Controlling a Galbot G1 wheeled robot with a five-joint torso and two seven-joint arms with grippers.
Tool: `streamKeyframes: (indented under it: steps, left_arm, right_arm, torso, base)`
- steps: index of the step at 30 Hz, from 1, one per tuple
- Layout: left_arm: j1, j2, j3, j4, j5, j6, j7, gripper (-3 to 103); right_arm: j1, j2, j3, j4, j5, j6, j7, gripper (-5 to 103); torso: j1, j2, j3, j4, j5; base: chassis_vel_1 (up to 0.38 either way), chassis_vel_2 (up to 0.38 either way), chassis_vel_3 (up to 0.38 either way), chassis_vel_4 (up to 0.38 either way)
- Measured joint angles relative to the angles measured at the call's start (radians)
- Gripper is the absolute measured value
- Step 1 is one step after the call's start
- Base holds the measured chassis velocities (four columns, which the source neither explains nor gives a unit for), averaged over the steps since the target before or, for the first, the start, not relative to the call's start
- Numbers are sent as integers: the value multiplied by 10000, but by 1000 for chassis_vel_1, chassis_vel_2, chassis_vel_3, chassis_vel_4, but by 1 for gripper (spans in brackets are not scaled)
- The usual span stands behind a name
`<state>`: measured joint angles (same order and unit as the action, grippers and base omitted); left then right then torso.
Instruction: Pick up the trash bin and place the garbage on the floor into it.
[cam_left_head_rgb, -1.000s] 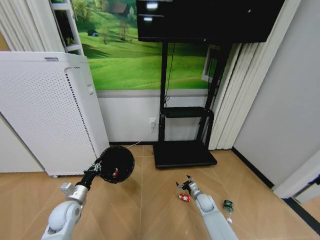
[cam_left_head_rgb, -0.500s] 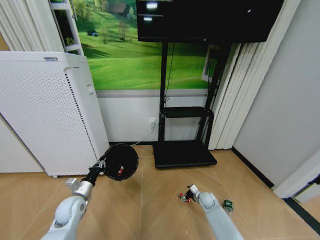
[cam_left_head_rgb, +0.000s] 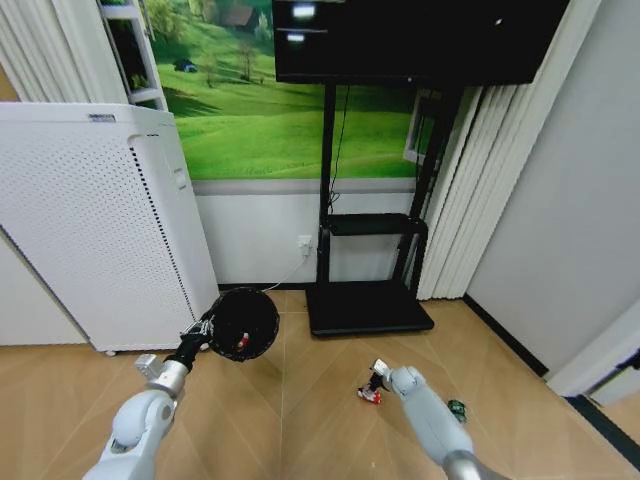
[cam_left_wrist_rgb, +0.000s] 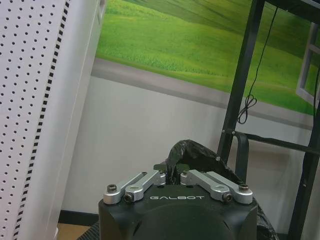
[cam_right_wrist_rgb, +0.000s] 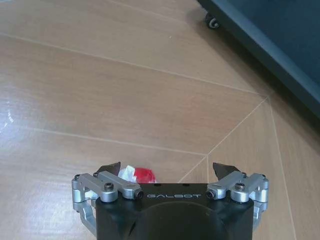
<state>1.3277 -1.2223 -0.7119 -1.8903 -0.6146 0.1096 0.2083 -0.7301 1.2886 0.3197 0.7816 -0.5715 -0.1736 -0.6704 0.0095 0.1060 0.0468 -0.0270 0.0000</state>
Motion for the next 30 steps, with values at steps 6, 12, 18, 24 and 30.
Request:
streamKeyframes:
  steps: [6,12,18,24,30]
  left_arm:
    - [45,-53,-24,-12,34,0,34,7]
    - [47,-86,-10,-15,57,0,40,7]
    - [-9,-80,29,-9,62,9,49,7]
    - [-34,-64,31,19,51,15,83,7]
    - [-7,-47,18,19,31,15,153,7]
  right_arm:
    - [22,-183,-180,-107,-50,28,-196,100]
    - [135,-118,-111,-603,-426,260,-175,100]
    - [118,-18,-80,-826,-479,272,-134,100]
    - [212,111,-40,-1121,-715,291,-37,103]
    - [281,169,-33,-1219,-749,290,76,89]
  torso:
    - [0,0,-1,0,0]
    - [0,-1,0,3,1]
    - [0,0,0,1,2]
    - [0,0,-1,2,-1]
    - [0,0,-1,3,0]
  base:
    - [0,0,0,0]
    - [0,0,0,0]
    - [0,0,0,0]
    - [0,0,0,0]
    - [0,0,0,0]
